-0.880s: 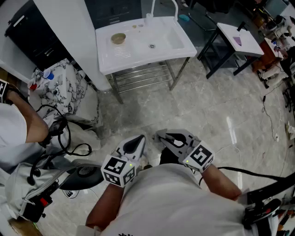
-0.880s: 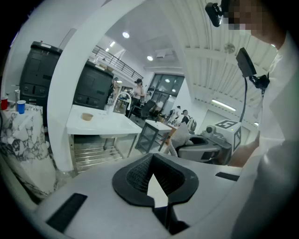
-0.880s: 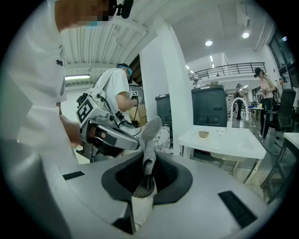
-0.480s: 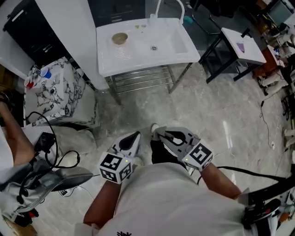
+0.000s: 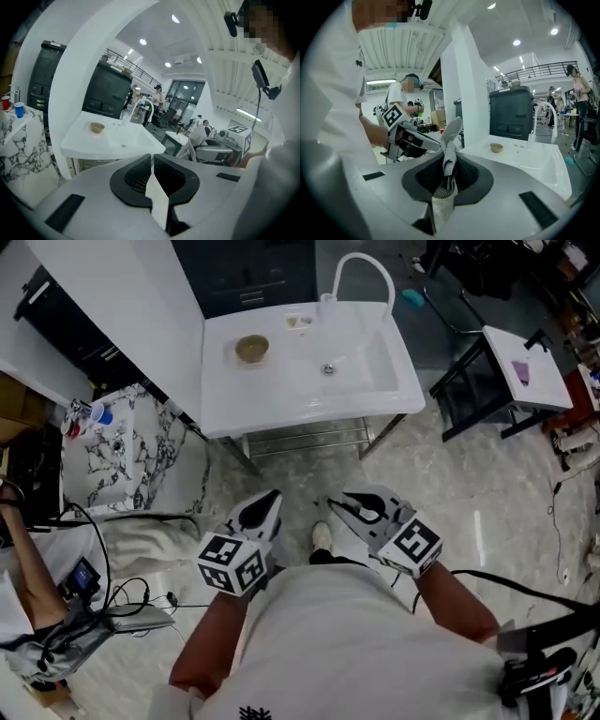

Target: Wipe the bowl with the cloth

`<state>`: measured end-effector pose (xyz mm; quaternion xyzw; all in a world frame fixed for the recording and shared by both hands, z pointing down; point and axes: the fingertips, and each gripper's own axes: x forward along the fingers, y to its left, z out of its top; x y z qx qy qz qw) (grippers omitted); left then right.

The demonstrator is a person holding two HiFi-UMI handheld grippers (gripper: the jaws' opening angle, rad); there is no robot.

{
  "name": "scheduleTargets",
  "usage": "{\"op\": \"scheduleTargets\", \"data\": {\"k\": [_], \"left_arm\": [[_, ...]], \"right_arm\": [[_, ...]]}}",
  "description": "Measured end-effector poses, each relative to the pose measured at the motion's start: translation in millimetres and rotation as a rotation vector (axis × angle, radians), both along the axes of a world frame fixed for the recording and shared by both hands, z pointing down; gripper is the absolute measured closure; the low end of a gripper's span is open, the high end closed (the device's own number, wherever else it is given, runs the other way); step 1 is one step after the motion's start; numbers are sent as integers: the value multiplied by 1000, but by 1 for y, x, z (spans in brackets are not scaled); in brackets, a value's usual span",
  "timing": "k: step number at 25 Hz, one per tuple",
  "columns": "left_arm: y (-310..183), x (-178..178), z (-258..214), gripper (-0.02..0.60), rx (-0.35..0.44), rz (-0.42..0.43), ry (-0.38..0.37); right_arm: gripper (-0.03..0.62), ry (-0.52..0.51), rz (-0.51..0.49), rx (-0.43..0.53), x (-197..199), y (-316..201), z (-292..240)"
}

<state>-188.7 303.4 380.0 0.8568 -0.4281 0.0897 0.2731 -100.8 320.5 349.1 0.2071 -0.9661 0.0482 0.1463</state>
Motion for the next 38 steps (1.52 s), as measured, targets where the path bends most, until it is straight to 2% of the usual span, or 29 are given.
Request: {"op": "scheduleTargets", "data": {"k": [3,5,7,10,12,17,23,27,34,38], "left_arm": [[-39,9,1,568,0,-59,-2],[-59,9,4,545,-21,-85,2],[-77,6,8,508,-47,-111,6],[-114,-5,17,502,-86,-164,17],[-145,-15,25,492,-117,-202,53],[-240,-47,60,479,-223,-327,208],[-356,-94,113,465,-324,-477,249],[-417,-120,157,456,-415,-573,311],[-469,-142,212,429,-515,-663,362],[-471,-148,235,426,-569,-705,313]], "right_arm": [[551,-1,-2,7,22,-34,4],[551,-6,0,18,31,-52,6],[551,-25,5,6,36,-66,7],[551,-35,12,-16,39,-91,10],[551,-23,3,-4,38,-109,11],[551,26,12,14,38,-159,16],[551,42,108,-8,46,-236,4],[551,61,151,-30,42,-280,7],[551,95,166,-81,27,-317,21],[551,114,150,-81,27,-328,21]]}}
